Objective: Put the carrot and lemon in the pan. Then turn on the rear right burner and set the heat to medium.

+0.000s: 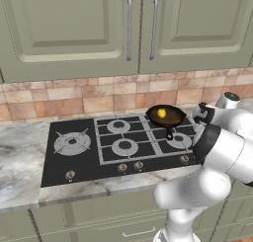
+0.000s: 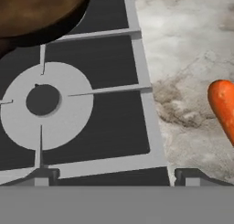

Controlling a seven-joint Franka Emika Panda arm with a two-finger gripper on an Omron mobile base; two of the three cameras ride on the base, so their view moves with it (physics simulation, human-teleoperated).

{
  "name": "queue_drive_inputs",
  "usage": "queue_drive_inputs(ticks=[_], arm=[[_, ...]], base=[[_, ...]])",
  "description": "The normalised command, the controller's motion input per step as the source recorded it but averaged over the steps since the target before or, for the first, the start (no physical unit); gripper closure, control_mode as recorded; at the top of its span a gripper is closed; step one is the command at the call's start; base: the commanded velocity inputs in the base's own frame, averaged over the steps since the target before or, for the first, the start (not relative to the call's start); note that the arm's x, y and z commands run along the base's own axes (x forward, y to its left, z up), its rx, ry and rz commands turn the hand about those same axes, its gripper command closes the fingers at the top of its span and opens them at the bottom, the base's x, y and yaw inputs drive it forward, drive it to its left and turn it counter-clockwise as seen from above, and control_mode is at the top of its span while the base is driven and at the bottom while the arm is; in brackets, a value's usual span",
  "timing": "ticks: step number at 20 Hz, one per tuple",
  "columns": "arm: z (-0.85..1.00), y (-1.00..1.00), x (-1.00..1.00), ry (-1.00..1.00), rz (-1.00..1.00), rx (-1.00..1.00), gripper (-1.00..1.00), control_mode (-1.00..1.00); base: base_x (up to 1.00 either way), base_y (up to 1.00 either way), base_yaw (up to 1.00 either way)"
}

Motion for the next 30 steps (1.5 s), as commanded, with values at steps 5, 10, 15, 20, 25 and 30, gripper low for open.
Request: queue_drive_inputs(ticks=[5, 10, 15, 20, 25, 30], arm=[[0.0, -0.38, -0.11, 0.14, -0.09, 0.0, -1.0, -1.0], [-0.01, -0.29, -0.01, 0.06, 0.06, 0.0, -1.0, -1.0], [-0.02, -0.09, 0.0, 0.0, 0.2, 0.0, -1.0, -1.0], [0.0, -0.14, -0.04, 0.0, 0.22, 0.0, -1.0, -1.0], [0.0, -0.4, -0.19, 0.0, 0.09, 0.0, -1.0, -1.0], [-0.09, -0.56, -0.18, 0.01, 0.0, 0.0, -1.0, -1.0]], base=[[0.0, 0.0, 0.0], [0.0, 0.0, 0.0], [0.0, 0.0, 0.0], [0.0, 0.0, 0.0], [0.0, 0.0, 0.0], [0.0, 0.0, 0.0]])
